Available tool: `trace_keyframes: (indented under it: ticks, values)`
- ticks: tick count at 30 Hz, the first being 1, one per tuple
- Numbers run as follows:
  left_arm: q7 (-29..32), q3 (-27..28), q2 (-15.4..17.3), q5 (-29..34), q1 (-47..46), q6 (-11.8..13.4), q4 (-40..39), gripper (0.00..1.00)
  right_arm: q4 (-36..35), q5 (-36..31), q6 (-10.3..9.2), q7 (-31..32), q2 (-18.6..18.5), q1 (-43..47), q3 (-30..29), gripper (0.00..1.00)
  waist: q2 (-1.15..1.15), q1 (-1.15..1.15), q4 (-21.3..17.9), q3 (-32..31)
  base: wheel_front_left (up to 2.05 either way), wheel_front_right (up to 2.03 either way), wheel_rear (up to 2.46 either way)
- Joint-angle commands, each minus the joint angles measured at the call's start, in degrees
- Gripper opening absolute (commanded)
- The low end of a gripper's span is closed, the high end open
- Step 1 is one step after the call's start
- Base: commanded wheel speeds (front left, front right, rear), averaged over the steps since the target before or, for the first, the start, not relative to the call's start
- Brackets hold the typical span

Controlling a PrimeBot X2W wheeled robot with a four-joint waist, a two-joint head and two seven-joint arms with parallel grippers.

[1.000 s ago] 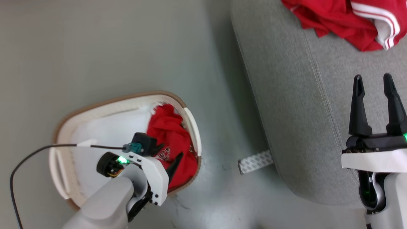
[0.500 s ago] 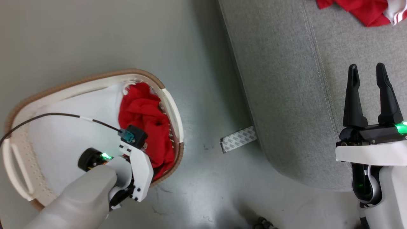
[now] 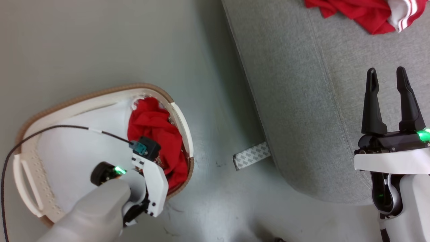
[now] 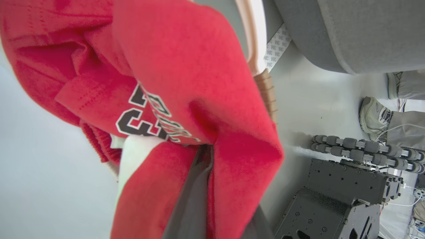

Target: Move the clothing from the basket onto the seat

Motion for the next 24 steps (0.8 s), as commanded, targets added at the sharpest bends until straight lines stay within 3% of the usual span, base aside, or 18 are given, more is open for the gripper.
trace_keyframes:
  ticks: [1, 14, 24]
  values:
    - [-1.2, -0.2, -0.5, -1.1, 1.0, 0.1, 0.0, 0.00, 0.3, -0.6, -0.13, 0.0, 0.0, 0.5, -0.4, 1.00, 0.00, 0.00, 0.8, -2.1, 0.00, 0.00, 0.00]
    - [-15.9, -0.6, -5.6, -3.8, 5.5, 0.1, -1.3, 0.00, 2.2, -6.1, -0.13, 0.0, 0.0, 4.4, -1.5, 1.00, 0.00, 0.00, 8.1, -18.5, 0.00, 0.00, 0.00]
    - [-20.7, -0.7, -7.9, -2.1, 7.9, 0.1, -4.1, 0.00, 4.8, -4.0, -0.13, 0.0, -1.8, 10.1, 0.4, 1.00, 0.00, 0.00, 14.4, -31.6, 0.00, 0.00, 0.00]
